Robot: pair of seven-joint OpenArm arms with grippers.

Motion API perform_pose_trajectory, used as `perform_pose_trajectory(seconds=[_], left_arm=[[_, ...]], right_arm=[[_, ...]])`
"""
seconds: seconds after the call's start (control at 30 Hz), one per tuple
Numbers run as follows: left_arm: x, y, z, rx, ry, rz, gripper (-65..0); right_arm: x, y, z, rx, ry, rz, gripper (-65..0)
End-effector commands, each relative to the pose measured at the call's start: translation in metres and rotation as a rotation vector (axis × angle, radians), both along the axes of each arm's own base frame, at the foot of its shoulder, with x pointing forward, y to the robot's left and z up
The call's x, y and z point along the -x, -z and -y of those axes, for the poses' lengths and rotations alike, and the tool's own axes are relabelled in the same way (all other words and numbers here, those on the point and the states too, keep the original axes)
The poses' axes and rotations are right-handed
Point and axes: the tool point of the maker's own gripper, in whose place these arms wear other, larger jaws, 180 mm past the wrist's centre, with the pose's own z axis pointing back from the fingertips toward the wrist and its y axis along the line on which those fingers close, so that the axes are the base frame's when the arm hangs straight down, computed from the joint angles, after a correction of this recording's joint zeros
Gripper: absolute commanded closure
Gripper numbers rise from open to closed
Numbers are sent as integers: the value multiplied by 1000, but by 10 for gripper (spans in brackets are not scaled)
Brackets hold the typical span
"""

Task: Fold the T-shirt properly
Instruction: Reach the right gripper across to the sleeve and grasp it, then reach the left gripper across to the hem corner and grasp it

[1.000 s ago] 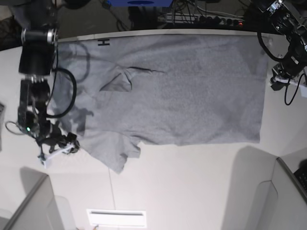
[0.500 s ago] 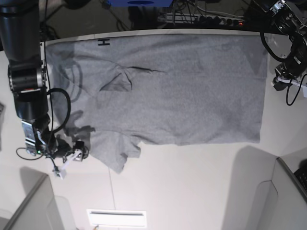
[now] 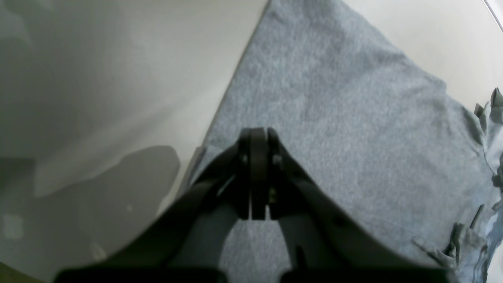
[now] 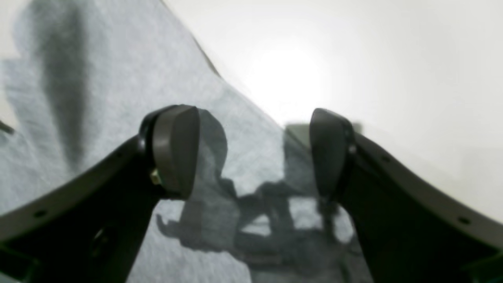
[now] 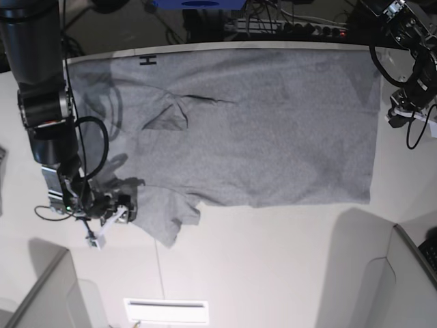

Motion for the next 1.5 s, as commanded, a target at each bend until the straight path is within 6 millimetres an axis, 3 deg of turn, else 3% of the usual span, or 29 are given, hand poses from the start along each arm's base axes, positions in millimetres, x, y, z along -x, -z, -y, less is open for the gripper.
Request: perform_pose_trajectory(seconds=[0.0,0.17,0.47,0.57,0.8,0.9,1.0,1.1,1.2,1.33,1.47], left_arm=[[-4,-10,-5,-24,6,29,0],[-3,-10,-5,-24,6,26,0],[-3,-4,-4,-11,7,14,0],[-2,5,-7,18,-7,-6,0],[-41,6,-28,-91,34,-74,-7],[-52,10,-45,-133,-10,-112,-216],[-83,3,-54,-179,-34,-52,-413],[-115,1,-46,-252,40,-26,-527],[-143,13,-40,-253,80,-12,-525],[-163,30,-53,-186,16,-7,-515],[-189,38,-50,-182,31,0,-515]], right_arm=[[-13,-16,3,2,-2,31,-411],[-7,-9,1,22,-22,17,-387],[-7,-9,1,20,-20,18,-131],[-7,-9,2,20,-17,18,0],[-9,-12,1,17,-18,26,0],[-10,-12,0,17,-19,27,0],[-10,-12,0,17,-19,27,0],[-10,-12,0,17,-19,27,0],[-10,-12,0,17,-19,27,0],[-10,-12,0,17,-19,27,0],[-12,-15,1,19,-20,34,0]])
